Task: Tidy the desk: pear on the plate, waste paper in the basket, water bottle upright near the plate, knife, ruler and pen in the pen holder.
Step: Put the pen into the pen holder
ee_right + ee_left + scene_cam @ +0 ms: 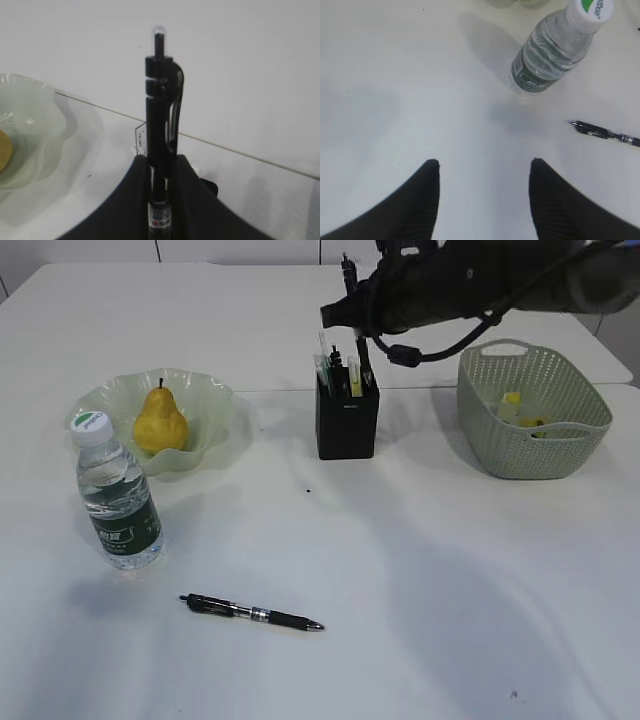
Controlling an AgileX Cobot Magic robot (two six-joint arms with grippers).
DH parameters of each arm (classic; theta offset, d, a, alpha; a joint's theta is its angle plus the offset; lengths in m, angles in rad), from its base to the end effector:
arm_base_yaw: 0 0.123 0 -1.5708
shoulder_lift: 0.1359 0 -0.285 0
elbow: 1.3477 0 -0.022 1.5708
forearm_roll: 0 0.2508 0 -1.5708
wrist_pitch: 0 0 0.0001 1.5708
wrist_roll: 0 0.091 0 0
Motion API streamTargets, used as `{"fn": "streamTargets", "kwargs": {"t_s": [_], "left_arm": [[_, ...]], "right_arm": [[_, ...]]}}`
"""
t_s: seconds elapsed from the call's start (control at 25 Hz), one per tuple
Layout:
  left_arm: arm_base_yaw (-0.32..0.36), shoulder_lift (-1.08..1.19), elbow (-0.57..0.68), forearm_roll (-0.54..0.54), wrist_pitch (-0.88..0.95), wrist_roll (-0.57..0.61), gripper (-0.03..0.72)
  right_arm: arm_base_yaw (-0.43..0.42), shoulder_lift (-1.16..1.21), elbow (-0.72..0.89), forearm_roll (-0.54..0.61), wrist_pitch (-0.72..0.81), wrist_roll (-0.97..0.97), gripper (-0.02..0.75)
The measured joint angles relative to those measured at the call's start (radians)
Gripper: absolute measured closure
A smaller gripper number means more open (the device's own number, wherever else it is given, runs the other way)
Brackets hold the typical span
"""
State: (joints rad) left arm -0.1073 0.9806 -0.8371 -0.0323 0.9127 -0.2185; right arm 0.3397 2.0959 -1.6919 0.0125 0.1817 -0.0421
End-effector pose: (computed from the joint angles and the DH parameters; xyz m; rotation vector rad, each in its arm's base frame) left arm 0.1767 -0.0214 0.3119 -0.1566 2.5429 -0.1681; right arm 0.4714 0.1668 0.2472 -0.3825 2.0394 0.1926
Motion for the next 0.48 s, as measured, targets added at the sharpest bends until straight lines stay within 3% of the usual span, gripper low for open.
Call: {"fn": "streamTargets", "kwargs": {"t_s": [0.48], "left_arm": [[0.000,0.000,0.000,0.000,-0.010,0.000,0.286]], "right_arm": [[0.000,0.073,0.000,0.005,-0.182,-0.002,0.663]]}}
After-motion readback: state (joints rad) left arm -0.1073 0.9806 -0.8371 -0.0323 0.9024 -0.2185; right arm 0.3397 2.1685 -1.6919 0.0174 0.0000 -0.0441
